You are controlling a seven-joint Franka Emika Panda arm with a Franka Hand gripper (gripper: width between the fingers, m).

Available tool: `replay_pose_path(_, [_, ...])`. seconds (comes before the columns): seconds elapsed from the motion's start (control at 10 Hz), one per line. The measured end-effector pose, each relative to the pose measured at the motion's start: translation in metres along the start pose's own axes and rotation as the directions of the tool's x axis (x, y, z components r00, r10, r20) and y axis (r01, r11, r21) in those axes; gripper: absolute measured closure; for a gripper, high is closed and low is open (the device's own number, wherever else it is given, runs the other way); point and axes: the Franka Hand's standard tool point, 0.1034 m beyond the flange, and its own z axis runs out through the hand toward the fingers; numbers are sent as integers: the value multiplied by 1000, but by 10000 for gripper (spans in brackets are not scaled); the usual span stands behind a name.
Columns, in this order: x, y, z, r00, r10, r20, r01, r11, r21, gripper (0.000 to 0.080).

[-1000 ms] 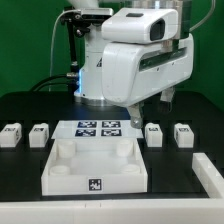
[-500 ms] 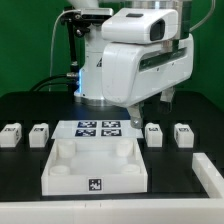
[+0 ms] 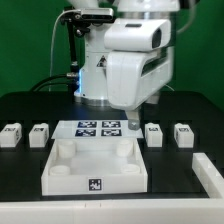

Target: Assemble one leg

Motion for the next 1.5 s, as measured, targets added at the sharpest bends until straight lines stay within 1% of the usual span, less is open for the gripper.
replay_pose_path(0.1, [-21, -16, 9, 990, -138, -3, 138, 990, -4, 149])
replay_pose_path(0.2, [-40, -29, 21, 963, -270, -7, 270, 963, -8, 149])
replay_pose_path(0.3, [-54, -38, 30, 930, -366, -9, 366, 930, -14, 149])
replay_pose_path(0.4, [-67, -46, 39, 919, -395, -13, 395, 919, -11, 149])
replay_pose_path(0.5, [-76, -53, 49, 926, -378, -18, 378, 926, -15, 149])
replay_pose_path(0.6, [-84, -56, 58, 932, -363, -23, 362, 932, -18, 149])
replay_pose_path(0.7, [-87, -56, 67, 935, -354, -27, 354, 935, -6, 149])
replay_pose_path(0.8, [-85, -50, 75, 936, -350, -31, 350, 937, -1, 149])
replay_pose_path(0.9, [-83, -44, 77, 936, -349, -33, 349, 937, -5, 149])
replay_pose_path(1.0, [-83, -44, 77, 937, -348, -33, 348, 938, -5, 149])
replay_pose_path(1.2, [-84, -44, 78, 938, -346, -33, 346, 938, -3, 411])
replay_pose_path(1.3, [-84, -44, 78, 938, -345, -33, 345, 939, -3, 411])
replay_pose_path(1.4, [-84, -44, 78, 938, -344, -32, 345, 939, -3, 595])
replay_pose_path(1.5, [-84, -44, 78, 938, -344, -32, 344, 939, -3, 727])
